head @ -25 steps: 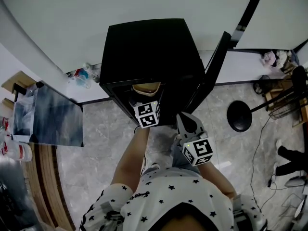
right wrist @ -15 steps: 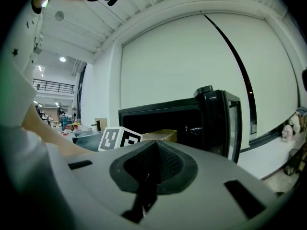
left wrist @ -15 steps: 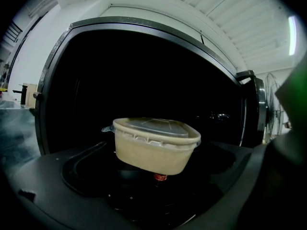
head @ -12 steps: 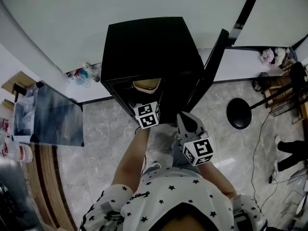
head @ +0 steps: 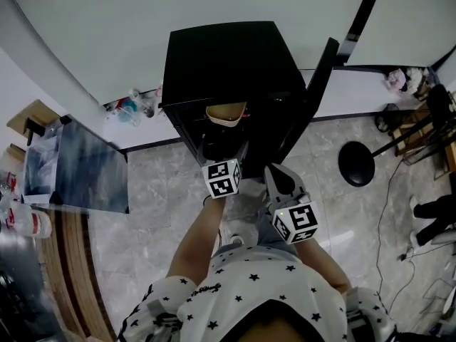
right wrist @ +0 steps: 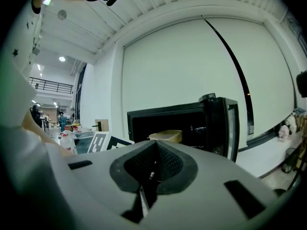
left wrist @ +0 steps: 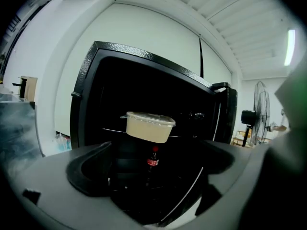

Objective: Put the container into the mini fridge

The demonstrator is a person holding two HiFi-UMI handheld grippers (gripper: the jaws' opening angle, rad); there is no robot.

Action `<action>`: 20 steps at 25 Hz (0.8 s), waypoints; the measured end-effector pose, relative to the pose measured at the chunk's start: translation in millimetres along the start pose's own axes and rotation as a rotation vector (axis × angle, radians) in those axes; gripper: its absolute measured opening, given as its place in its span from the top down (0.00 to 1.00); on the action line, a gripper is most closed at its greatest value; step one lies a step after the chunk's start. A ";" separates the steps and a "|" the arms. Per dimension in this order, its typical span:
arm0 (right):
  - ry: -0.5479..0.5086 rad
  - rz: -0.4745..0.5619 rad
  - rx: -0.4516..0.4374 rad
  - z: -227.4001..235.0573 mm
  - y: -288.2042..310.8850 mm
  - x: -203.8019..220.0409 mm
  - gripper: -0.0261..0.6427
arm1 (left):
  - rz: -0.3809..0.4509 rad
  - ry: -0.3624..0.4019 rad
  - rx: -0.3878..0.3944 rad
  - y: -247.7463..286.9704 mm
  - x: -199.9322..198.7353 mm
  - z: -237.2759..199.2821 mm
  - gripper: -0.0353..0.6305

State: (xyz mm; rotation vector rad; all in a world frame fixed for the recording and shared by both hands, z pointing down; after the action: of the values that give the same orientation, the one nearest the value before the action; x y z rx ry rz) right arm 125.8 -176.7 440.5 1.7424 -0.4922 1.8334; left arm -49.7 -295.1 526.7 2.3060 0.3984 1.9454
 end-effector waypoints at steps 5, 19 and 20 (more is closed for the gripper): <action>-0.004 0.005 -0.006 -23.1 -11.9 2.4 0.97 | 0.007 0.031 0.030 -35.8 4.2 -0.1 0.09; -0.015 0.018 -0.011 -72.6 -35.7 9.3 0.97 | 0.047 0.060 0.007 -141.4 4.4 -20.7 0.73; -0.014 0.018 -0.013 -76.1 -37.4 10.2 0.97 | 0.053 0.057 0.008 -148.2 3.3 -22.1 0.76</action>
State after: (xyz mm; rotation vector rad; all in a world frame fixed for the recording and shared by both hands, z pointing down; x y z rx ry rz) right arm 89.2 -99.6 439.6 1.7484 -0.5258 1.8279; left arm -90.8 -153.8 498.0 2.2933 0.3546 2.0417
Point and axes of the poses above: the fingertips, and each gripper's own axes: y forward along the fingers, z to its right, x out of its underside, the point moved 9 cm from there along -y, backward along the fingers, and after that the axes turned 8 degrees about -x, right-handed, at the moved point
